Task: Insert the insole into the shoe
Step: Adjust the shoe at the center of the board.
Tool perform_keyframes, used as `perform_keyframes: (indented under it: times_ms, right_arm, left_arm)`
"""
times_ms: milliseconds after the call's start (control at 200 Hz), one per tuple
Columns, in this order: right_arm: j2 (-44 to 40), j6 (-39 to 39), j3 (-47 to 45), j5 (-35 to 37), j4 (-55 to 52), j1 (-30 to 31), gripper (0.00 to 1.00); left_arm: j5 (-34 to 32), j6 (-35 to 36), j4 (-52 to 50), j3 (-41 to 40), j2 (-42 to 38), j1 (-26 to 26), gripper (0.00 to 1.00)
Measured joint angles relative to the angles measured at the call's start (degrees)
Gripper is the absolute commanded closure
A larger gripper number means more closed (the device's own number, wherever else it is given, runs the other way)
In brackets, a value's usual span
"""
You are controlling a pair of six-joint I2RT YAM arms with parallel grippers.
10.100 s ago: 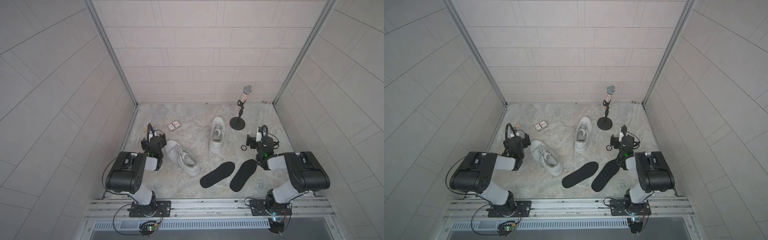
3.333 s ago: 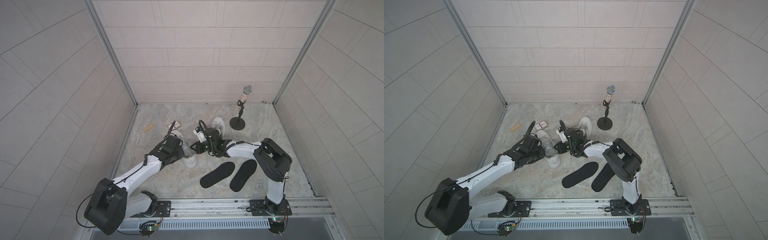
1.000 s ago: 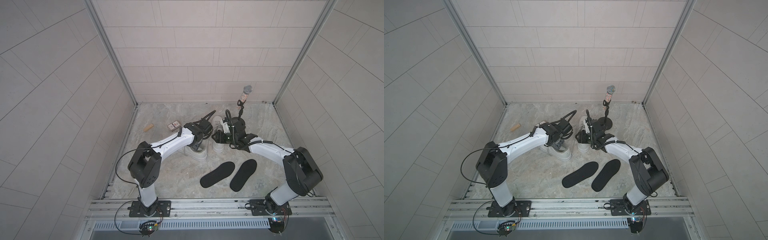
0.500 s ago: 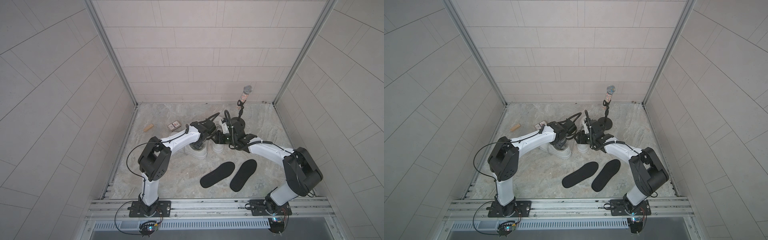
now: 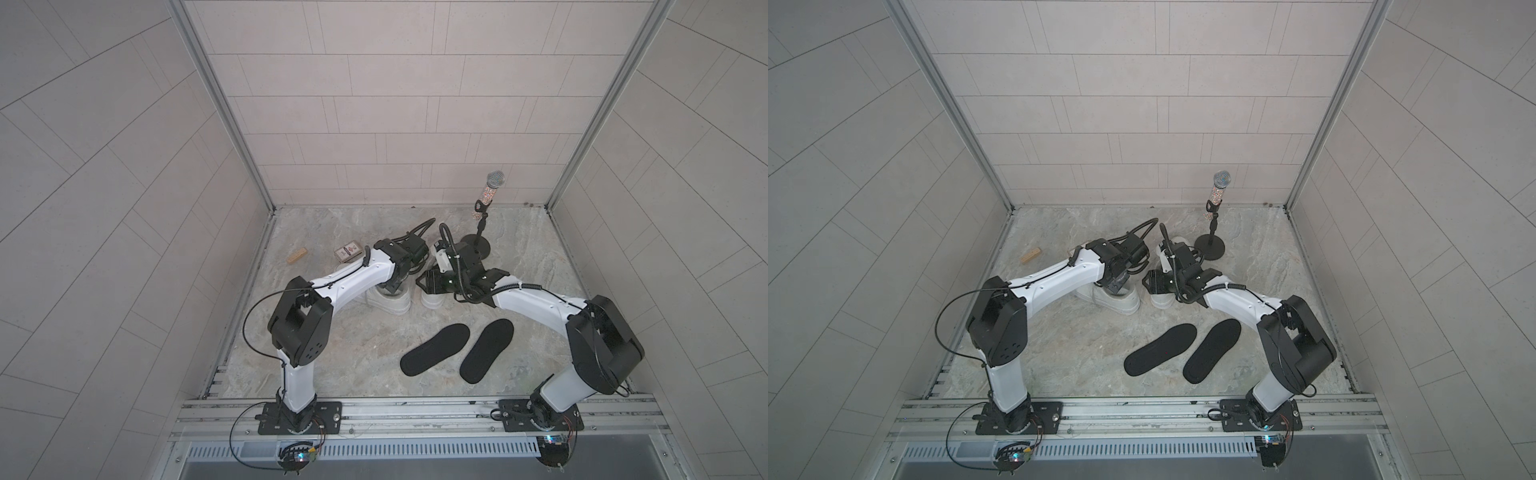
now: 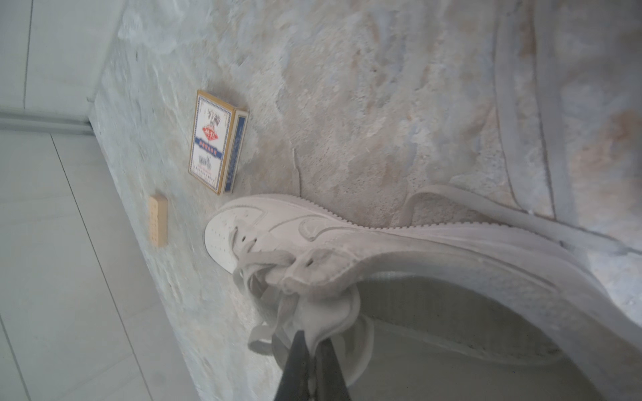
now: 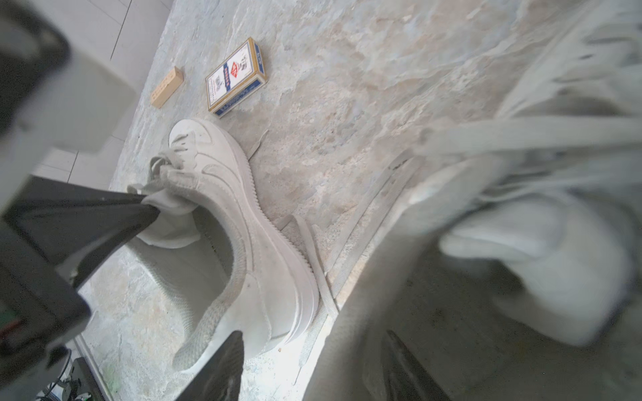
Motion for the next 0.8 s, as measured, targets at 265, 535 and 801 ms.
perform_keyframes:
  times_ms: [265, 535, 801]
  right_arm:
    - [0.0, 2.5, 0.0, -0.2, 0.4, 3.0, 0.34]
    - [-0.5, 7.8, 0.0, 1.9, 1.0, 4.9, 0.29]
    - [-0.9, 11.3, 3.9, 6.8, -3.3, 8.2, 0.30]
  left_arm:
    - [4.3, -1.7, 0.8, -0.7, -2.8, 2.3, 1.00]
    - [10.3, -4.6, 1.2, -1.1, -7.0, 5.1, 1.00]
    - [15.1, -6.2, 2.8, -4.1, -9.2, 7.2, 1.00]
